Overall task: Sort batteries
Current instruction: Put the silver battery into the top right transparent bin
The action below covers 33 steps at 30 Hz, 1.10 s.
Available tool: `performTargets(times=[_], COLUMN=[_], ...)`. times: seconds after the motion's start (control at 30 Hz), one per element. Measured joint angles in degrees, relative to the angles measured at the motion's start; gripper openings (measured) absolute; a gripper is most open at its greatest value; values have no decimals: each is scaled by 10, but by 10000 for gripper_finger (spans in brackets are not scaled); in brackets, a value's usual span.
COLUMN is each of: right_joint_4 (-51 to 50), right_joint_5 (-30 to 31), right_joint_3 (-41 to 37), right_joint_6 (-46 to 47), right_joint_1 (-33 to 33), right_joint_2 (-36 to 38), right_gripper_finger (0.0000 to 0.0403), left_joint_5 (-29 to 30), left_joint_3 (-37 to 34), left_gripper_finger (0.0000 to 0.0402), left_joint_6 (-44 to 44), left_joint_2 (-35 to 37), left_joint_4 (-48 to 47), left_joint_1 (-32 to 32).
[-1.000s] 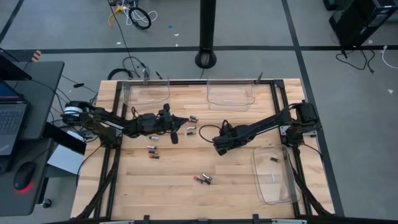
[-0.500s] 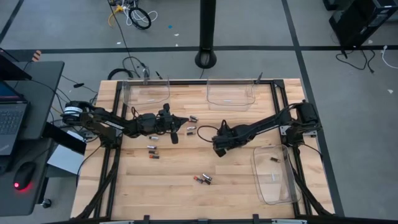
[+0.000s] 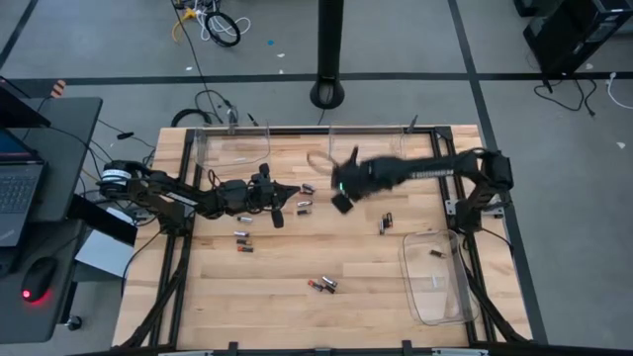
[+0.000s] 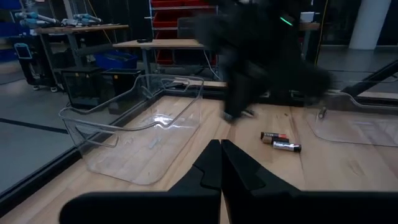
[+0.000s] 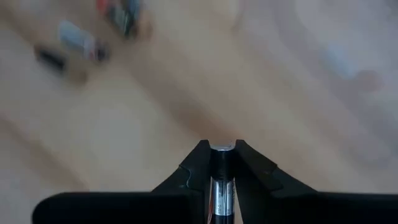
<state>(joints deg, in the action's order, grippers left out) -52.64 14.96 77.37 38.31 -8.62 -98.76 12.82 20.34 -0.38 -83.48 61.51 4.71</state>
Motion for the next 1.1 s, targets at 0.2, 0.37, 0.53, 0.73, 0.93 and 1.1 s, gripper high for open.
performTargets(times=[0.2,0.37,0.53,0.73,0.93,1.1], right_joint_4=[14,34,65,99,105,102], right_joint_5=[-1,-23,-62,-89,-107,-114], right_joint_3=[57,58,58,58,58,58], right_joint_6=[-112,-157,-193,-217,-220,-216], right_joint_1=[-117,-207,-255,-294,-319,-327], right_joint_2=[1,-17,-59,-116,-165,-184], right_gripper_finger=[57,57,58,58,59,59], left_joint_5=[0,0,1,0,0,1], left_joint_3=[0,0,0,0,0,0], left_gripper_finger=[6,6,6,6,6,6], left_joint_6=[1,0,10,14,14,16], left_joint_2=[0,0,0,0,0,0], left_joint_4=[-2,-14,-17,-14,-19,-12], left_joint_1=[0,-8,-14,-15,-15,-15])
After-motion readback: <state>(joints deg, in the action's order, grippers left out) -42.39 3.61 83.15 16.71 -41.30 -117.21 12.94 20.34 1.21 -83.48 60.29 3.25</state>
